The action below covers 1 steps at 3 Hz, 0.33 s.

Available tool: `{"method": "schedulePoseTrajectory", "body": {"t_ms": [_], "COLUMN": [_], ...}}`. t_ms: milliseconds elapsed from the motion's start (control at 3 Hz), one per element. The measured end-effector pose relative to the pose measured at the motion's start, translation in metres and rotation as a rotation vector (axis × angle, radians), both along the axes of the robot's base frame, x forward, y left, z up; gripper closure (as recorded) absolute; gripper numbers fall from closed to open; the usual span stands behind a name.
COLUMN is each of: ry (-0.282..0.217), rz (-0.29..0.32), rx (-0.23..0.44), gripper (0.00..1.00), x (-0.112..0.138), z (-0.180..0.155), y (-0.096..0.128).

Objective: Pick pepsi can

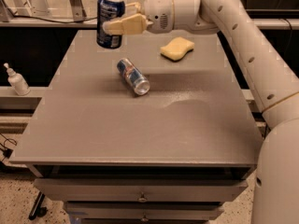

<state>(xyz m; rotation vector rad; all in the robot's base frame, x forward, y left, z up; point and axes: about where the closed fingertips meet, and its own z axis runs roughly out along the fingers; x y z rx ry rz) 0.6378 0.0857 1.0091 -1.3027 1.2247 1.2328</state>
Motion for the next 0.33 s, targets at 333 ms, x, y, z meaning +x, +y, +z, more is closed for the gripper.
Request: {"method": "schedulePoseTrajectory", "body": {"t_ms": [333], "ry": [0.0], "rz": [0.026], "rx": [-0.008], "gripper": [1.0], "x": [-0.0062], "z": [-0.002], "y": [0.002]}}
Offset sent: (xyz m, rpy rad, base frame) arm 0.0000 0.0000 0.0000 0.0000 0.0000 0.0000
